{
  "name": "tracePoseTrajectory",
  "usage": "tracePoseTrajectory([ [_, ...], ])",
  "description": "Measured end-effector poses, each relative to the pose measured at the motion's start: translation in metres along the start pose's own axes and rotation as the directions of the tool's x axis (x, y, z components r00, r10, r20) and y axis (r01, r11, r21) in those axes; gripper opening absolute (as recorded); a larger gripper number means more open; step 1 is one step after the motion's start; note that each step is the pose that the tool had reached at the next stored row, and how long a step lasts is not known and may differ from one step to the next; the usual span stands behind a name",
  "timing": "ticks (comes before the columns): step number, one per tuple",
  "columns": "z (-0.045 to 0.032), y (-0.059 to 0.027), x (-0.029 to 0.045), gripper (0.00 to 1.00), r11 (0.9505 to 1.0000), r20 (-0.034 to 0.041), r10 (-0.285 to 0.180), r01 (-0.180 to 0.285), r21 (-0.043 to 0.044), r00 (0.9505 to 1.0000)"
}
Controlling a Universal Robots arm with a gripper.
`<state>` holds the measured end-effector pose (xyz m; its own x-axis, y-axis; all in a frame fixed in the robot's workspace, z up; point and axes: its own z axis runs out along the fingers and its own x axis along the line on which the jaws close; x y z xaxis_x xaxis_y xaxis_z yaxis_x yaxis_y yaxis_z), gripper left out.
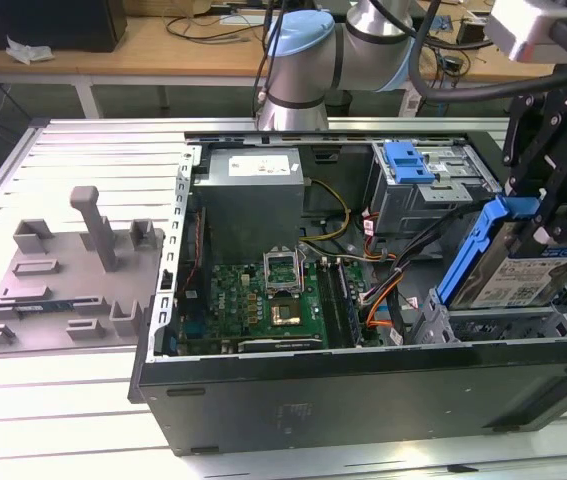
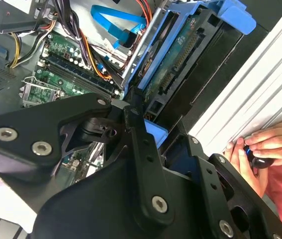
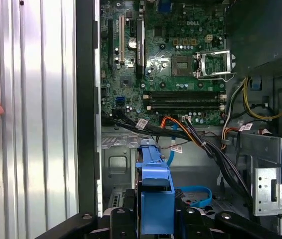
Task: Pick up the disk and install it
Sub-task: 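Insert the disk into the insertion slot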
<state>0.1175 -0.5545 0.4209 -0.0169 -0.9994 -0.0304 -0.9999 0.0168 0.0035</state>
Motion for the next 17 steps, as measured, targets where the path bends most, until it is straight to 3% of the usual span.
tracePoseTrajectory([
  [17,0.021,-0.0001,0.0007,0.37,1.0,-0.0002,0.0,0.0,0.0,1.0],
])
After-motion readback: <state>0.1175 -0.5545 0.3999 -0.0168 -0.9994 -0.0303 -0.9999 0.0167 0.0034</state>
